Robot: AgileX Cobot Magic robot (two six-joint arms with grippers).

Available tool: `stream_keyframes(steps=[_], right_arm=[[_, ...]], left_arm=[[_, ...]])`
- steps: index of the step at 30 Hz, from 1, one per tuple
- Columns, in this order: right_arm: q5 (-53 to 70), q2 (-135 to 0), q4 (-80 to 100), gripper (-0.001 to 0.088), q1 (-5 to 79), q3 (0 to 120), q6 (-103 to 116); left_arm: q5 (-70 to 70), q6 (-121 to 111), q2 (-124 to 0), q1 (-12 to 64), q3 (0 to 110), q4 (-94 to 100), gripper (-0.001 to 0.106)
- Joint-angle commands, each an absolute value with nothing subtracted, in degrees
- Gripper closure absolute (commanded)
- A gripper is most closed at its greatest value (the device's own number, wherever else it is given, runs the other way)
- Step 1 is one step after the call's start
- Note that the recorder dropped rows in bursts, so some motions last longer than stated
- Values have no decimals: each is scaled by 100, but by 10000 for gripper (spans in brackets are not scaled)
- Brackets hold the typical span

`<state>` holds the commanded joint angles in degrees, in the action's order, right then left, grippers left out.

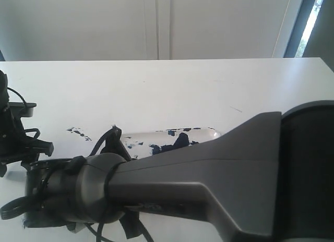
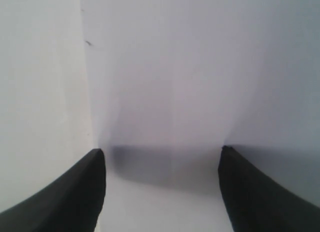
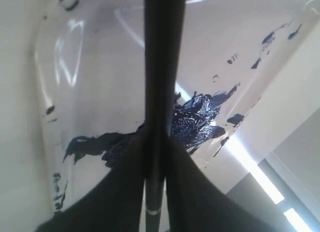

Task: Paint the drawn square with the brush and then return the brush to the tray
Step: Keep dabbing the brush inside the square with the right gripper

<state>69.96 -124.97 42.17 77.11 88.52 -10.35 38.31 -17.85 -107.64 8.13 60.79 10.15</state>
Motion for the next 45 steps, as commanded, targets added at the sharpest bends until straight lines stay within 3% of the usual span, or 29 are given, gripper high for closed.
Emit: stream_keyframes(steps=[23, 45], right_arm=[[6996, -12338, 3889, 868, 7711, 8321, -1107], [6996, -12179, 5539, 868, 7939, 8332, -486]], left_arm=[[3856, -1785, -10764, 813, 6079, 1072, 377], [3871, -1797, -10764, 813, 6079, 1072, 377]])
